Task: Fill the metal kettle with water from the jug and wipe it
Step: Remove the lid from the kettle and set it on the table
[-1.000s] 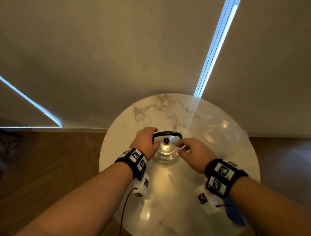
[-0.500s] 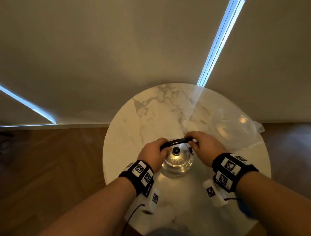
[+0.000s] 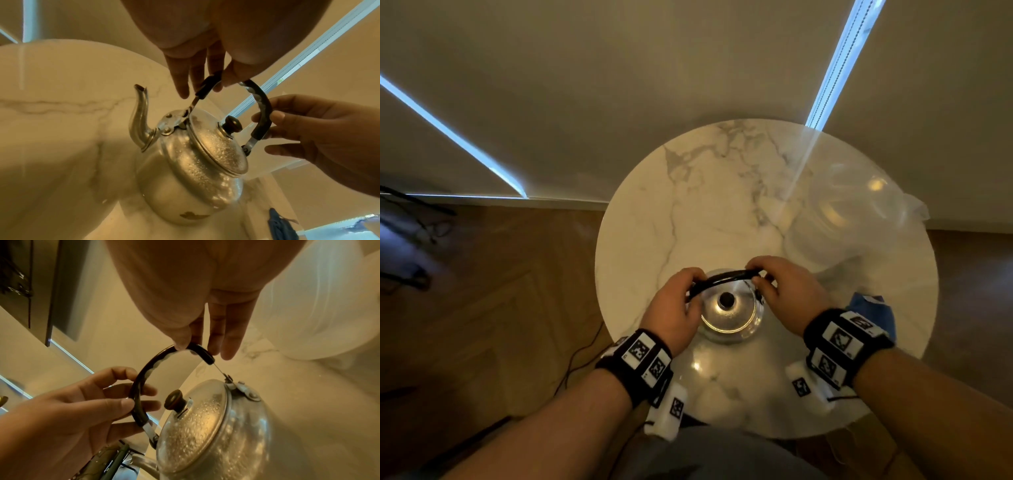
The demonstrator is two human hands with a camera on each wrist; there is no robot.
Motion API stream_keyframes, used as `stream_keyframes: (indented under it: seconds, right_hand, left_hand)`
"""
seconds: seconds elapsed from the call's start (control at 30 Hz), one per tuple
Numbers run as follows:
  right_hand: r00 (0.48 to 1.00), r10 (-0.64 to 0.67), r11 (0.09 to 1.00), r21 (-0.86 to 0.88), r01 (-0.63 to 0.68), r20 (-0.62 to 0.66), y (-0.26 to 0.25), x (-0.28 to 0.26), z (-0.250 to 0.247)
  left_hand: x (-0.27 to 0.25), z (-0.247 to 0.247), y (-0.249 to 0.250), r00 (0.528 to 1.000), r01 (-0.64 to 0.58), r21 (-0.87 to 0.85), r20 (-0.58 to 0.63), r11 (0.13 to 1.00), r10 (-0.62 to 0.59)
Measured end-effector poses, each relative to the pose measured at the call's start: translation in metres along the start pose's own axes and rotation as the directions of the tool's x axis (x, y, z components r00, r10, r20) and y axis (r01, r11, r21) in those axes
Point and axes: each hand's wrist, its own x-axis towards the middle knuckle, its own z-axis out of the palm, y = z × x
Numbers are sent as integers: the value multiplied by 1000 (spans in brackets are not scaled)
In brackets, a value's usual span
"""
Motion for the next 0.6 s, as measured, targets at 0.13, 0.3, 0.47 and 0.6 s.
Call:
stream_keyframes:
  seconds: [0.13,0.3,0.47,0.6]
  right_hand:
    - [997,74,997,24,-73,-30,0,23,7]
    - [973,233,971,48,-232,2,-3,52,15]
    - [977,210,978,5,-209,-26,-11,62,16]
    - [998,29,975,-221,-15,62,-36,27,17]
  left_hand:
    - [13,2,0,998,30,101,-54,994,-25]
    - [28,2,-4,993,110,196,18,975,-115]
    - [13,7,-12,982,-114,359,180,926,51]
    - [13,10,-16,979,-104,510,202,854,-2]
